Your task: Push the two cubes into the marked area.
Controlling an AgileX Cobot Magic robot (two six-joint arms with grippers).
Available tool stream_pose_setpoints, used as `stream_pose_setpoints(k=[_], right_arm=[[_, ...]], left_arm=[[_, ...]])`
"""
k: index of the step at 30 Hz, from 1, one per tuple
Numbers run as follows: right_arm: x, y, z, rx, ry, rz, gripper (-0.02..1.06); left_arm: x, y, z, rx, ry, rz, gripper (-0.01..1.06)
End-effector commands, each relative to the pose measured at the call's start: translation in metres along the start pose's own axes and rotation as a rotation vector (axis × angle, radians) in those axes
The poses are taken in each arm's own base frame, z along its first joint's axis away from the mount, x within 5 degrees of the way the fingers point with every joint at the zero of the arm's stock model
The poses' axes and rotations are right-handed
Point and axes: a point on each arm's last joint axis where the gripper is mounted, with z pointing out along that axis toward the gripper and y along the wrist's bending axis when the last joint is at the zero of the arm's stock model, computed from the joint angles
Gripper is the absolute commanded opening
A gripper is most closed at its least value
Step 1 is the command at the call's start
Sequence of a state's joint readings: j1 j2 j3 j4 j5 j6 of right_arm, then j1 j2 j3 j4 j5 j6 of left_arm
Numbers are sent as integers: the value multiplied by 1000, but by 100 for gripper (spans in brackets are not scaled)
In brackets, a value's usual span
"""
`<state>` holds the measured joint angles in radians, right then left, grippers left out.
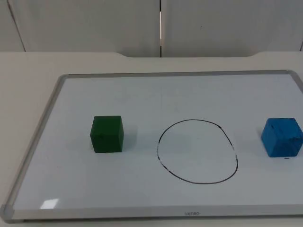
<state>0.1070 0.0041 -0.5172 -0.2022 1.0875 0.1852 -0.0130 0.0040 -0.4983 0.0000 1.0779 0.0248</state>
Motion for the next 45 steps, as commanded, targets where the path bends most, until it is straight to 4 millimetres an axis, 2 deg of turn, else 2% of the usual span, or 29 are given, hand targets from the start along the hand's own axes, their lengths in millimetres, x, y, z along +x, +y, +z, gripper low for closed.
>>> stream_pose_setpoints(k=[1,4,11,20,28,35,39,43,44,45], right_arm=[[1,0,0,6,-3,0,76],[1,0,0,6,-3,0,76],[1,0,0,6,-3,0,76],[1,0,0,6,-3,-5,76],[1,0,0,6,-3,-5,76],[1,0,0,6,-3,-5,76],[1,0,0,6,-3,-5,76],[1,0,0,6,-3,-5,76],[1,0,0,6,-3,-5,76],[1,0,0,6,-3,-5,76]], left_arm=[[1,-1,0,2,-2,15,105],[0,-3,0,31,-12,59,105],[-9,-7,-6,73,-67,34,105],[-25,-9,13,110,39,0,105],[-36,-11,21,124,4,-23,105],[-47,-18,30,206,-21,-86,105],[-55,-24,41,281,-1,-98,97],[-64,-32,57,375,31,-100,72],[-64,-32,57,375,31,-100,72],[-66,-34,62,397,40,-101,64]])
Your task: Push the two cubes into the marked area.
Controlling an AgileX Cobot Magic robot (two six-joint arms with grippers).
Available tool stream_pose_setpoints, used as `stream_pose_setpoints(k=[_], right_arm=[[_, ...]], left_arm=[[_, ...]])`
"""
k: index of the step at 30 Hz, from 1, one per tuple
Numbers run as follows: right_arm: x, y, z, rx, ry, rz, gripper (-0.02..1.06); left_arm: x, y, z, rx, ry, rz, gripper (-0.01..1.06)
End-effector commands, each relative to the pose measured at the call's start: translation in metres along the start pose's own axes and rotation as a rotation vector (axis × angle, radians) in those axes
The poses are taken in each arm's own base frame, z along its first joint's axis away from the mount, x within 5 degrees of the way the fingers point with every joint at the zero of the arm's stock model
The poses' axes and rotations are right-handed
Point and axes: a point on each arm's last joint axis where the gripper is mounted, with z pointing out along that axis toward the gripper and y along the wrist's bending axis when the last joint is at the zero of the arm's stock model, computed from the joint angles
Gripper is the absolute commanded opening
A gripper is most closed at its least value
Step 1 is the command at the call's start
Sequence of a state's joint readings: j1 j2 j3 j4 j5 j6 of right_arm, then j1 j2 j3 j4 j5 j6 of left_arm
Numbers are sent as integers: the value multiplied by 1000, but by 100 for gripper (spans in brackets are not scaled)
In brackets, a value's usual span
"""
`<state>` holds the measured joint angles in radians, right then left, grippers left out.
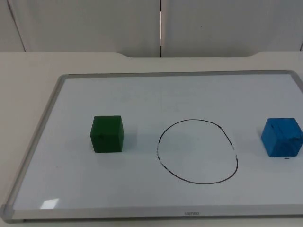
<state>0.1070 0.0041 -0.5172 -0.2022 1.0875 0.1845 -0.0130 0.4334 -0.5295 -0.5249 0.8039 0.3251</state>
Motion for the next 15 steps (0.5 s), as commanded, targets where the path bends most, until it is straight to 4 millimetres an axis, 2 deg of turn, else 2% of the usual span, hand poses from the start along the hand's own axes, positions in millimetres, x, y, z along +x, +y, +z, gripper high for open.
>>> stream_pose_setpoints(k=[1,4,5,9,15], right_arm=[[1,0,0,6,-3,-4,76],[1,0,0,6,-3,-4,76],[1,0,0,6,-3,-4,76],[1,0,0,6,-3,-4,76],[1,0,0,6,-3,-4,76]], left_arm=[[-8,-2,9,54,-9,4,57],[-15,-4,24,140,1,27,31],[-15,-4,24,140,1,27,31],[-26,-5,46,247,-7,-6,0],[-30,3,78,304,40,-54,0]])
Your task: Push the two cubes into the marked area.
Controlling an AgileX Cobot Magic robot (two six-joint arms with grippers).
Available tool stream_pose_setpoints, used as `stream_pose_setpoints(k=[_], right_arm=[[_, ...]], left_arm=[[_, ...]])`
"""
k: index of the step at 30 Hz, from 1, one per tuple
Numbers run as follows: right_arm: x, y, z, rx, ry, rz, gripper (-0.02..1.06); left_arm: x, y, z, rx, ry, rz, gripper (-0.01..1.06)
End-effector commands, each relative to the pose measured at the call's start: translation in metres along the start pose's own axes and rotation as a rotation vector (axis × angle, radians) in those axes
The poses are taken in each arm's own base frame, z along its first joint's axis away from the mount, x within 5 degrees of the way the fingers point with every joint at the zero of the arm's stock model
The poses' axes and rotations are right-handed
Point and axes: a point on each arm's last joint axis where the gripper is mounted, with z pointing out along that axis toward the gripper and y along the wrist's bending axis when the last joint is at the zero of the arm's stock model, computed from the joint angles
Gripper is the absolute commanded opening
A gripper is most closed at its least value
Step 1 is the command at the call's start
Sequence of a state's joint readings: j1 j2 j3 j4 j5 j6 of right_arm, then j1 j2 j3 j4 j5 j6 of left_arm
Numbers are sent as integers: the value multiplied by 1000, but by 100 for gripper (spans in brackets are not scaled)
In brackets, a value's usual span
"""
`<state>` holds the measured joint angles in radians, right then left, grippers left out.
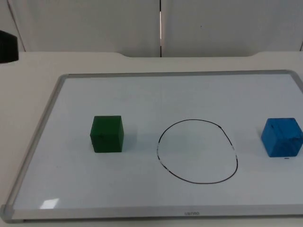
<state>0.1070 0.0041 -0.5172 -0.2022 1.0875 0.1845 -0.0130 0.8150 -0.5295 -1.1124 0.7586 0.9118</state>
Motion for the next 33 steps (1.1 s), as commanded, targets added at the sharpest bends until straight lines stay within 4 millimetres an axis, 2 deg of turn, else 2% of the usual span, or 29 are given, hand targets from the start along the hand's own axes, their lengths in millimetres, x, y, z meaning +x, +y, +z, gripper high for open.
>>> stream_pose_setpoints(k=[1,11,19,25,29,33], right_arm=[[1,0,0,6,-3,-4,76],[1,0,0,6,-3,-4,76],[1,0,0,6,-3,-4,76],[1,0,0,4,-3,-3,76],[1,0,0,4,-3,-3,76],[1,0,0,4,-3,-3,76]], left_arm=[[-5,10,13,7,-5,-31,0],[-2,42,51,-30,56,-137,0],[6,46,81,-53,97,-120,0],[16,48,109,-138,155,-91,0],[15,51,124,-146,184,-82,0],[12,69,143,-235,207,-91,0]])
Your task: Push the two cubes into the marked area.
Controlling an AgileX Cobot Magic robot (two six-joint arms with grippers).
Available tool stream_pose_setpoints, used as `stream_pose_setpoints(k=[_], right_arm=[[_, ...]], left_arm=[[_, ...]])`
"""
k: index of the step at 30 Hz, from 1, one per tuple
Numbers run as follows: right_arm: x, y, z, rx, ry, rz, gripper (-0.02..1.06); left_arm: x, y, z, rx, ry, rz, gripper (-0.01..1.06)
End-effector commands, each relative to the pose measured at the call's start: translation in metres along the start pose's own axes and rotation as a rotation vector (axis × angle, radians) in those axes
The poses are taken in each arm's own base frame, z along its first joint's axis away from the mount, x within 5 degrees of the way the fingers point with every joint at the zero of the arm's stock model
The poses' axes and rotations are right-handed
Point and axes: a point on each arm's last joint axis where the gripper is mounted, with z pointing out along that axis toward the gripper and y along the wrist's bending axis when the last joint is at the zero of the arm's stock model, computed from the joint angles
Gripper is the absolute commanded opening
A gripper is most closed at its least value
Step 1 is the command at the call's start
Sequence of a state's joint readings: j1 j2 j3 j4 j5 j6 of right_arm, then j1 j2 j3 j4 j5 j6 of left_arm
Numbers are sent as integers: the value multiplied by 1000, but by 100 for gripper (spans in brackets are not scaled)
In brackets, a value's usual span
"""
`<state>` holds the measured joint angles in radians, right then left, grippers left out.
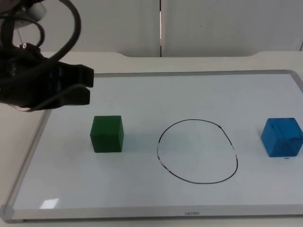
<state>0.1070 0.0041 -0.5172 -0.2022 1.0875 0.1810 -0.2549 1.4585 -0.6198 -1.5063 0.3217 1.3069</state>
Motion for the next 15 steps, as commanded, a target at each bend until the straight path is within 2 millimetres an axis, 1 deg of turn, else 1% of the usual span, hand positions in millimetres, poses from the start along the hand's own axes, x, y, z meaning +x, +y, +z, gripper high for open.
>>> stream_pose_setpoints(k=[1,5,6,11,12,15], right_arm=[[1,0,0,4,-3,0,76],[1,0,0,4,-3,0,76],[1,0,0,4,-3,0,76],[1,0,0,4,-3,0,76],[1,0,0,4,-3,0,76],[1,0,0,4,-3,0,76]], left_arm=[[-4,6,10,-51,0,-14,0],[-3,17,28,-108,39,-24,0],[-3,17,28,-108,39,-24,0],[-5,24,50,-116,80,-35,0],[-5,24,50,-116,80,-35,0],[-6,28,62,-127,96,-40,0]])
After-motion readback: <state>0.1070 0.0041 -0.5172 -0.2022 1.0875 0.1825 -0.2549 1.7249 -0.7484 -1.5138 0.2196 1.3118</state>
